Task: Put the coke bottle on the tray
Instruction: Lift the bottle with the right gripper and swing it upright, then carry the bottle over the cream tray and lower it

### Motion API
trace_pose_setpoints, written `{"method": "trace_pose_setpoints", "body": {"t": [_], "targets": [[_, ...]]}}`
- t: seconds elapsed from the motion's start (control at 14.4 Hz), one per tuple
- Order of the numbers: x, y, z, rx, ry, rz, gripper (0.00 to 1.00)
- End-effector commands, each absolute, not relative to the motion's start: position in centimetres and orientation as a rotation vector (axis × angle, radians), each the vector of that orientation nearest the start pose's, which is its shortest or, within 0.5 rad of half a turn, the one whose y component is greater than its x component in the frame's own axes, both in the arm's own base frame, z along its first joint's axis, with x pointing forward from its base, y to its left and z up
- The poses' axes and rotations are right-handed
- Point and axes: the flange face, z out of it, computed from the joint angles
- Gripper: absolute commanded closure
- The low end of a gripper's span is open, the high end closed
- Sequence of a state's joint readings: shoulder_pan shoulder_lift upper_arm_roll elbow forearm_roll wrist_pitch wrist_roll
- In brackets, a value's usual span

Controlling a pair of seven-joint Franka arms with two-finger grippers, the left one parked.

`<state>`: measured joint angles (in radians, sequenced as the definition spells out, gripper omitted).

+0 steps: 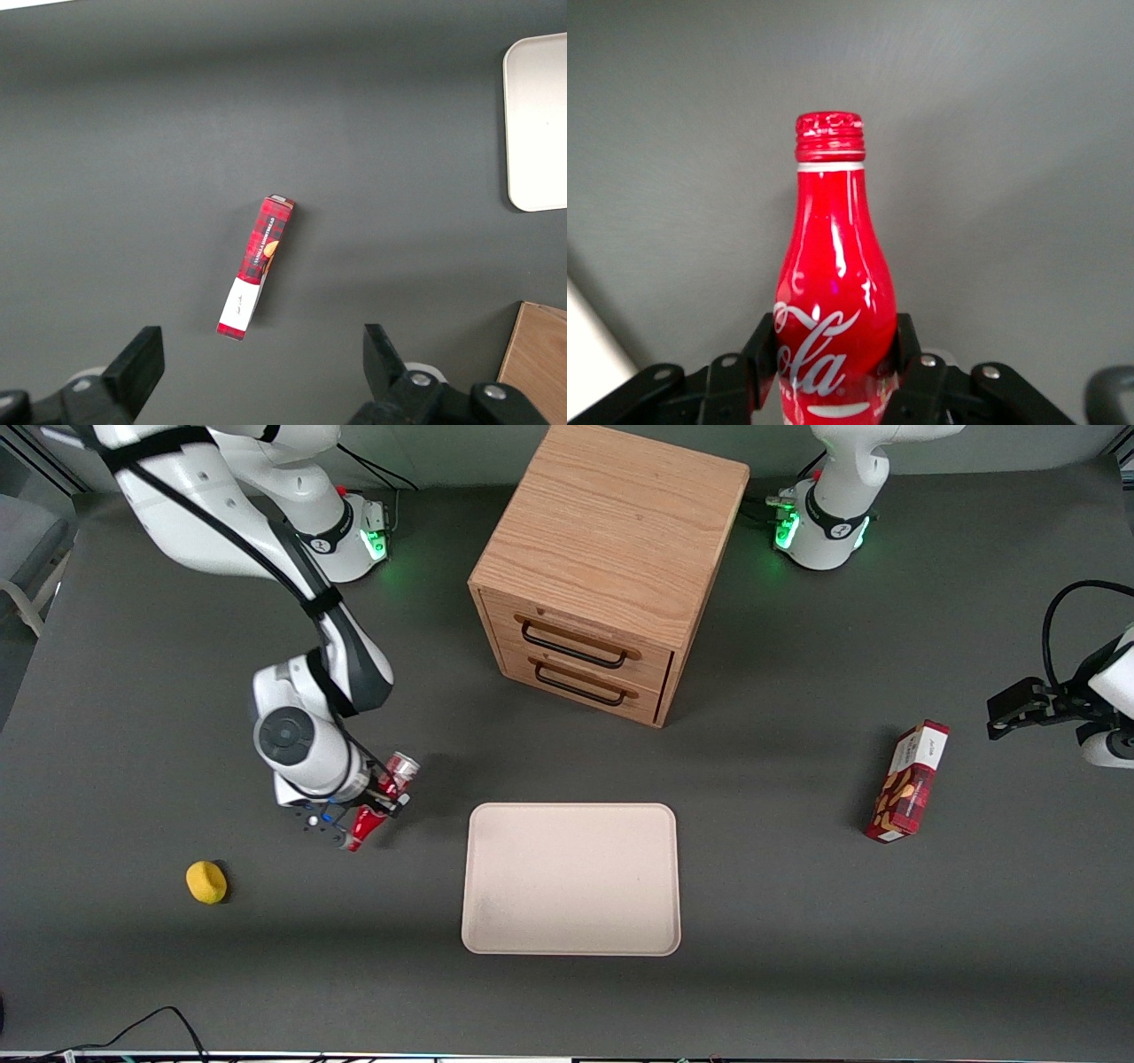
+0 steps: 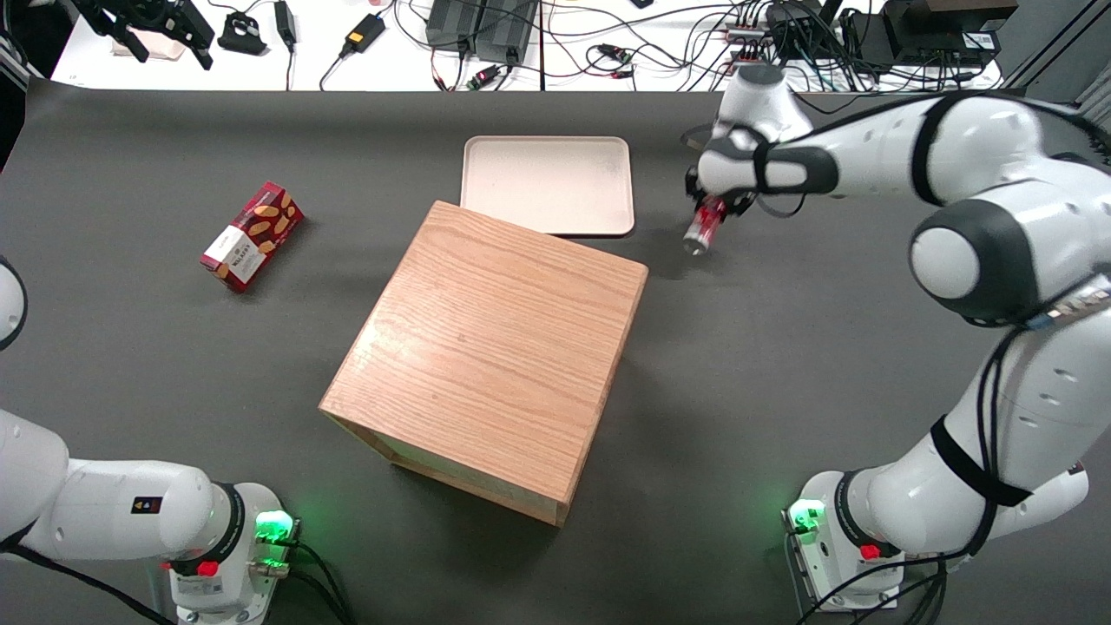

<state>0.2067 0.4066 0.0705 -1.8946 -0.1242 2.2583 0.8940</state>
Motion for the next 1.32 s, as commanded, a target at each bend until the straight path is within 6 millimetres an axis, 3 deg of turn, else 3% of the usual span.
{"method": "trace_pose_setpoints", "body": {"t": [0.0, 0.28, 0.35, 0.49, 0.63, 0.77, 0.97, 1.18, 1.25], "targets": [[59.6, 15.5, 39.5, -3.120, 0.773, 0.017, 1.00], [59.8, 13.1, 51.3, -3.099, 0.701, 0.129, 1.00], [59.9, 12.9, 52.9, -3.107, 0.681, 0.152, 1.00], [60.1, 13.2, 53.8, -3.111, 0.666, 0.163, 1.00], [61.7, 14.5, 52.1, -3.111, 0.665, 0.186, 1.00], [65.0, 19.0, 49.1, -3.110, 0.667, 0.197, 1.00], [68.3, 24.6, 43.8, -3.137, 0.590, 0.203, 1.00], [71.0, 27.3, 38.4, -3.120, 0.497, 0.115, 1.00], [71.2, 29.1, 35.9, -3.124, 0.398, 0.080, 1.00]]}}
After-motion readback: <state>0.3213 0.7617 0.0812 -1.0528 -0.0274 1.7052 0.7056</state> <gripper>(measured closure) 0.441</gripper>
